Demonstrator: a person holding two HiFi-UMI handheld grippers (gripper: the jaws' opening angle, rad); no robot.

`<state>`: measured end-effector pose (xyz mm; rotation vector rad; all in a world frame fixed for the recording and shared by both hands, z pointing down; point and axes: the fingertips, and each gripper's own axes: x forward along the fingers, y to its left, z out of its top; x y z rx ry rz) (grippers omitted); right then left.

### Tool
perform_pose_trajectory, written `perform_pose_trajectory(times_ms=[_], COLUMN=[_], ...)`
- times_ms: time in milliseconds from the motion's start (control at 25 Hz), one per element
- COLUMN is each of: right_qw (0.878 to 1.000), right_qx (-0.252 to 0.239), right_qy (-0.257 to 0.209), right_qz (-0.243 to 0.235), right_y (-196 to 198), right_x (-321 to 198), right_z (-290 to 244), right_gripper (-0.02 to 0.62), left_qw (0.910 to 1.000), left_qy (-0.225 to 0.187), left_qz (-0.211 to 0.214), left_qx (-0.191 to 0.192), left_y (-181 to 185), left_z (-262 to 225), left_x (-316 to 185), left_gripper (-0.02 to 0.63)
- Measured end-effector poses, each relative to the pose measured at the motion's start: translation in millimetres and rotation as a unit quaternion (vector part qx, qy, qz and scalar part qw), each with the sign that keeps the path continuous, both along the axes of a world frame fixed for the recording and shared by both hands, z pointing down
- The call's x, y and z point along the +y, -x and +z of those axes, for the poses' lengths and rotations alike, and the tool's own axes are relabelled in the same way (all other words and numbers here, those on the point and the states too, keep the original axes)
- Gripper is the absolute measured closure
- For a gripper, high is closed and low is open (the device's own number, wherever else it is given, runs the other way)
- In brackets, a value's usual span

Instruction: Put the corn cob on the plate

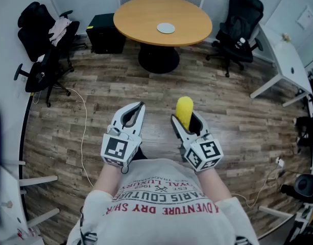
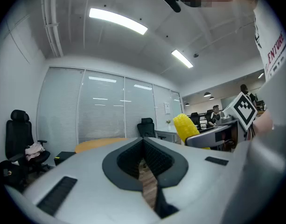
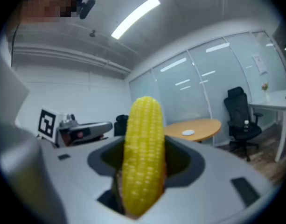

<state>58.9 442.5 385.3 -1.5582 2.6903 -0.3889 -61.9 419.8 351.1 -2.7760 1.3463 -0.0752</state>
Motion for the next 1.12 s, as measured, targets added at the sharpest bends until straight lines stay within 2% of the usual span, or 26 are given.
perform_pose_trajectory(times_ms=[440, 680, 920, 1120], right_qw=[1.000, 0.999, 0.999, 0.999], right_qx=[-0.005, -0.027, -0.020, -0.017], right_qy=[0.006, 0.020, 0.022, 0.023], right_qz=[0.002, 0.012, 0.015, 0.018], right_y=[0, 2, 12, 26], right_x=[4, -4, -34, -76], right_z=[7, 9, 9, 9], right_gripper=[0.330, 0.330, 0.330, 0.330], left_qw=[1.0000, 0.9999, 0.9999, 0.9997], left_qy=[0.002, 0.014, 0.014, 0.017], left_qz=[0.006, 0.009, 0.006, 0.011], left_qx=[-0.003, -0.002, 0.006, 0.015], left_y=[-2, 3, 19, 32], left_z=[2, 8, 8, 7], left_x=[3, -5, -39, -85], left_gripper=[0.574, 0.574, 0.574, 0.574])
